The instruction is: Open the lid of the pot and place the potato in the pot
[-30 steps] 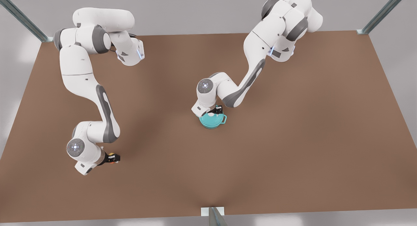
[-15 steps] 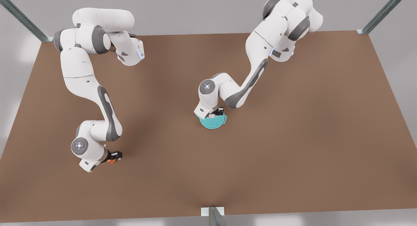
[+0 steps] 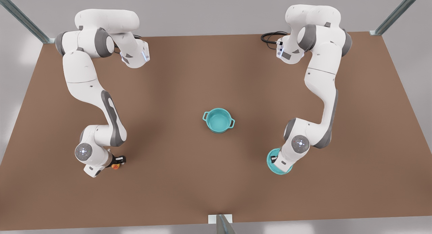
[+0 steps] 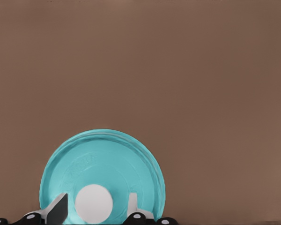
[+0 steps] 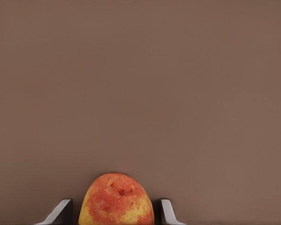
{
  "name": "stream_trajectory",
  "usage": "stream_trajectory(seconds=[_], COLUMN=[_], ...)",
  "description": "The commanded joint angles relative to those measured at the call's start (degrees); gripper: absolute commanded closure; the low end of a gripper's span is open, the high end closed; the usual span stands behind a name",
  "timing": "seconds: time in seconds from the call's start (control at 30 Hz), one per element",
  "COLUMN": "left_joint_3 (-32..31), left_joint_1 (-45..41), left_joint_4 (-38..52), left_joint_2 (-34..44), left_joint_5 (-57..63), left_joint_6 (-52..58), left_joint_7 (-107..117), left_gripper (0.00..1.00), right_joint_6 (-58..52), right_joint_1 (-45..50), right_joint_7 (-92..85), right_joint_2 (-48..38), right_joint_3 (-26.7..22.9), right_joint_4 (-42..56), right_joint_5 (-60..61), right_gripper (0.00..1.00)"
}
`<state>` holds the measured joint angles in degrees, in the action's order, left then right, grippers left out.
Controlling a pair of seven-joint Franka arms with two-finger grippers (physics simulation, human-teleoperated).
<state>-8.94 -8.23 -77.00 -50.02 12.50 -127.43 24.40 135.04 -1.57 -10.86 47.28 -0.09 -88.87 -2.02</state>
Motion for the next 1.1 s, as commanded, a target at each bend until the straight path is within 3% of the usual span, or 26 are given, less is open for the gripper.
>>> stream_trajectory(seconds=[0.0, 0.03, 0.1, 0.13, 0.17, 0.2, 0.23, 0.43, 0.67, 1.07], left_joint_3=[0.8, 0.4, 0.2, 0.2, 1.3, 1.9, 2.3, 2.1, 2.1, 2.3], left_joint_1=[0.6, 1.7, 9.6, 15.2, 16.6, 16.8, 17.4, 17.4, 17.5, 18.6], left_joint_4=[1.2, 3.9, 11.3, 11.7, 10.1, 4.4, -11.9, -7.7, -8.4, -7.5], left_joint_2=[0.1, 0.6, 4.9, 9.9, 18.2, 25.7, 38.7, 36.8, 37.5, 37.0], left_joint_5=[1.3, 0.6, -17.4, -23.9, -21.2, -14.6, -16.5, -17.4, -17.3, -19.1], left_joint_6=[0.0, 5.4, 28.0, 37.9, 43.8, 44.0, 34.5, 36.1, 42.4, 45.3], left_joint_7=[-34.9, -34.7, -34.2, -31.9, -22.9, -27.7, -27.7, -27.7, -25.4, -25.7], left_gripper=[0.00, 0.00, 0.00, 0.00, 0.00, 0.00, 0.00, 0.00, 0.00, 0.00], right_joint_6=[0.0, 0.0, -0.6, -0.6, -0.7, -0.7, -0.7, -0.8, -9.7, -14.2], right_joint_1=[0.0, 0.0, 0.0, 0.0, 0.0, -0.1, -0.1, 0.2, 1.5, 17.7], right_joint_7=[-1.4, -1.4, -1.4, -1.4, -1.6, -2.1, -2.1, -2.0, -2.1, -2.5], right_joint_2=[-0.1, -0.2, -0.2, -0.3, -0.3, -0.3, -0.3, -0.4, -8.0, -14.1], right_joint_3=[0.1, 0.1, 0.3, 0.3, 0.3, 0.3, 0.3, 0.5, 4.0, 8.1], right_joint_4=[0.1, 0.0, 0.0, 0.0, 0.0, 0.0, 0.0, 0.0, 0.5, 5.0], right_joint_5=[0.1, 0.1, 0.4, 0.4, 0.4, 0.4, 0.4, 0.4, 0.4, 0.4], right_gripper=[0.27, 0.29, 0.31, 0.33, 0.37, 0.41, 0.44, 0.48, 0.48, 0.49])
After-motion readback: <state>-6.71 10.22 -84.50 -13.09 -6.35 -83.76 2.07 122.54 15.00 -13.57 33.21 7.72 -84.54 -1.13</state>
